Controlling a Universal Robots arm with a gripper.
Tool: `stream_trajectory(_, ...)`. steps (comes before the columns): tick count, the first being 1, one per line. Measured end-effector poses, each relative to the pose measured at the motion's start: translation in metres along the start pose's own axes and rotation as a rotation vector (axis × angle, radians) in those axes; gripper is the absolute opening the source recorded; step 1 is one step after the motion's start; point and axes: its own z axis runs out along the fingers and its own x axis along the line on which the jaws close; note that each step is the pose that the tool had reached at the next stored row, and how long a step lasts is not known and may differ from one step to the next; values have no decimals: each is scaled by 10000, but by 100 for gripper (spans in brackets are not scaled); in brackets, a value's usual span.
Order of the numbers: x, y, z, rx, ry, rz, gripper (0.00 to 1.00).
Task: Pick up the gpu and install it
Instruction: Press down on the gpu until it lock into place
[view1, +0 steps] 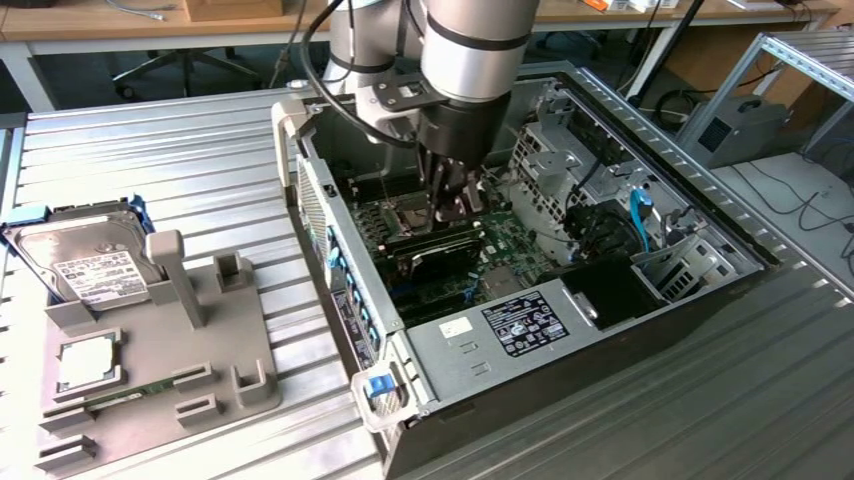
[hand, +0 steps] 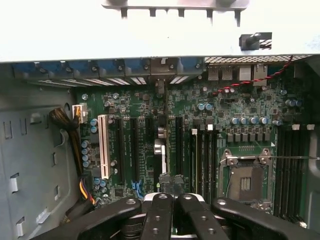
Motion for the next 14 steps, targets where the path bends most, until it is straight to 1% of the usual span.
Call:
stream_trajectory(6, 2, 23, 118, 1, 19, 0, 11)
stream_trajectory(9, 2, 26, 121, -1, 24, -1, 11)
stream_trajectory(14, -31, 74, 156, 1, 21, 0, 11)
